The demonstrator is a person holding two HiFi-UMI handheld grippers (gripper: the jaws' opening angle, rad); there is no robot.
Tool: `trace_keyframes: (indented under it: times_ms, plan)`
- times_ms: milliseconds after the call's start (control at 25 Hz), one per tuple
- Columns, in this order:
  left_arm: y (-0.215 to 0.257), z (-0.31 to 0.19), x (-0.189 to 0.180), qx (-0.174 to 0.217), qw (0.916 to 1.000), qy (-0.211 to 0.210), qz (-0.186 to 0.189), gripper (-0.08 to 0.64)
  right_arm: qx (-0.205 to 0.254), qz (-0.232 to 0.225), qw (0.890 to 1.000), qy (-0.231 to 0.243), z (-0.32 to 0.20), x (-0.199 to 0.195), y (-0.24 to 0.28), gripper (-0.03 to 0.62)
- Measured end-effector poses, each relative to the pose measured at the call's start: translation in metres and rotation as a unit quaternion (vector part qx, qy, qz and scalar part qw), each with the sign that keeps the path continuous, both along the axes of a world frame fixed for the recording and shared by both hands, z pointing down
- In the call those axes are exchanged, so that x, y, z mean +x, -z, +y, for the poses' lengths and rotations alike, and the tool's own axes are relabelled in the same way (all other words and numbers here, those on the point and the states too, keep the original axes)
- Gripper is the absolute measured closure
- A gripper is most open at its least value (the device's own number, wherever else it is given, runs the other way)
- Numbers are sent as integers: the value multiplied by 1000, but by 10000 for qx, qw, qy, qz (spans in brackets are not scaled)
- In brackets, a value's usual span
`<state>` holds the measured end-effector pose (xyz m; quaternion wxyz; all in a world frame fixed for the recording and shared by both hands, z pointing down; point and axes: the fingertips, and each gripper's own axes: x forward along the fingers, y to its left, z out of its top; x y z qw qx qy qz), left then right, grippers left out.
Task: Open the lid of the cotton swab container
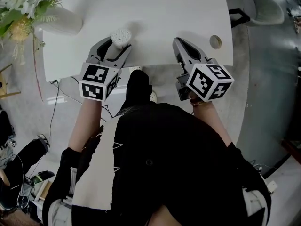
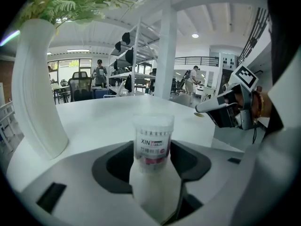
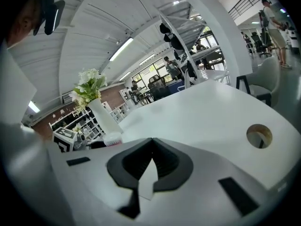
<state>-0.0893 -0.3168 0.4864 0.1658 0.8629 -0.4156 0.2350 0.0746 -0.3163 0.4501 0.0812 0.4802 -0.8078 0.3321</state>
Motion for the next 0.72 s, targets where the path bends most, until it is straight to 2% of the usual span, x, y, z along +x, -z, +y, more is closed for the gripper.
trace_keyframes:
  times_ms: [160, 360, 440, 480, 720]
  plan:
    - [5, 9, 1, -137, 9997, 68, 199, 307, -39, -224, 9993, 303, 12, -24, 7, 588]
    - [26, 21, 12, -34, 9993, 27, 363, 308, 136, -550, 9937, 969, 27, -51, 26, 574]
    - [35, 25, 16, 15, 9992, -24, 401, 308, 202, -685, 9901, 1212, 32, -64, 34, 430]
    - [39, 27, 17, 21, 9991, -51, 420, 308, 230, -730, 9883, 1318, 34, -69, 37, 395]
    - [57, 48, 29, 58, 9992, -173, 360, 308, 499, -723, 9815, 1699, 52, -84, 59, 347]
